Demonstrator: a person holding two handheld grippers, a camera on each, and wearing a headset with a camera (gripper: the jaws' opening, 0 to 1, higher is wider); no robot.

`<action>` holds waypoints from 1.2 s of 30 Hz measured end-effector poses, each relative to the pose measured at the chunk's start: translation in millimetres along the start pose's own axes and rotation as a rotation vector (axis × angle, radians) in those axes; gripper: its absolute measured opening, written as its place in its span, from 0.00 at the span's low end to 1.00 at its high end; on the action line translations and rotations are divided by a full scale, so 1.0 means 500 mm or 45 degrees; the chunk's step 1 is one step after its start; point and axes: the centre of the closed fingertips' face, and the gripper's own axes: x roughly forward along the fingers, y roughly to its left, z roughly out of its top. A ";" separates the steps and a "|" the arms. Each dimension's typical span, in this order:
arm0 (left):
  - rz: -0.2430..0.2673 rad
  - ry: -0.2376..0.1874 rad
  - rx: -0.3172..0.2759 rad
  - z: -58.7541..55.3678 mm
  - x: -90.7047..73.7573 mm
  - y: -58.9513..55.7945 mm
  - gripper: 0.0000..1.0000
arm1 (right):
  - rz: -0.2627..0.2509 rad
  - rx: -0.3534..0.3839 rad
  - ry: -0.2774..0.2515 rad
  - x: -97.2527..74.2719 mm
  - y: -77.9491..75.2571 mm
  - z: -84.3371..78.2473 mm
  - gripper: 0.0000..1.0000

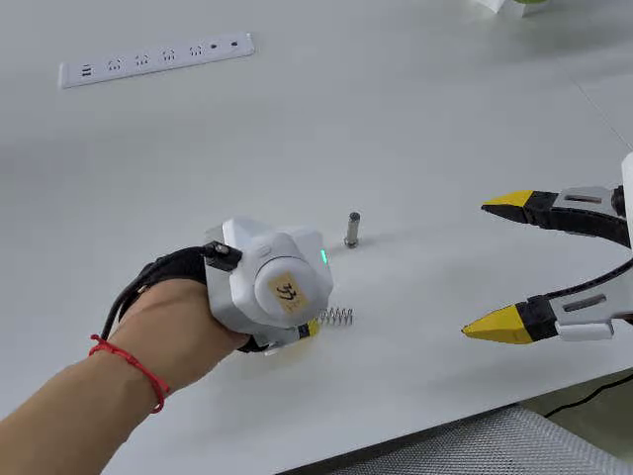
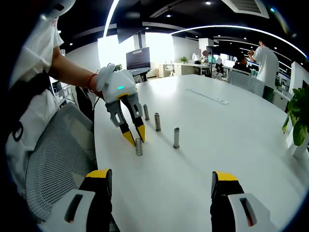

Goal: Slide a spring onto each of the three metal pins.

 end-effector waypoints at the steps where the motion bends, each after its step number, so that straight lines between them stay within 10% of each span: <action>1: -0.005 -0.001 -0.003 0.000 0.000 0.000 0.09 | 0.000 0.000 0.001 0.000 -0.001 0.000 0.84; 36: -0.010 -0.076 -0.097 0.004 -0.009 -0.025 0.06 | 0.035 0.017 -0.025 0.021 0.024 0.000 0.85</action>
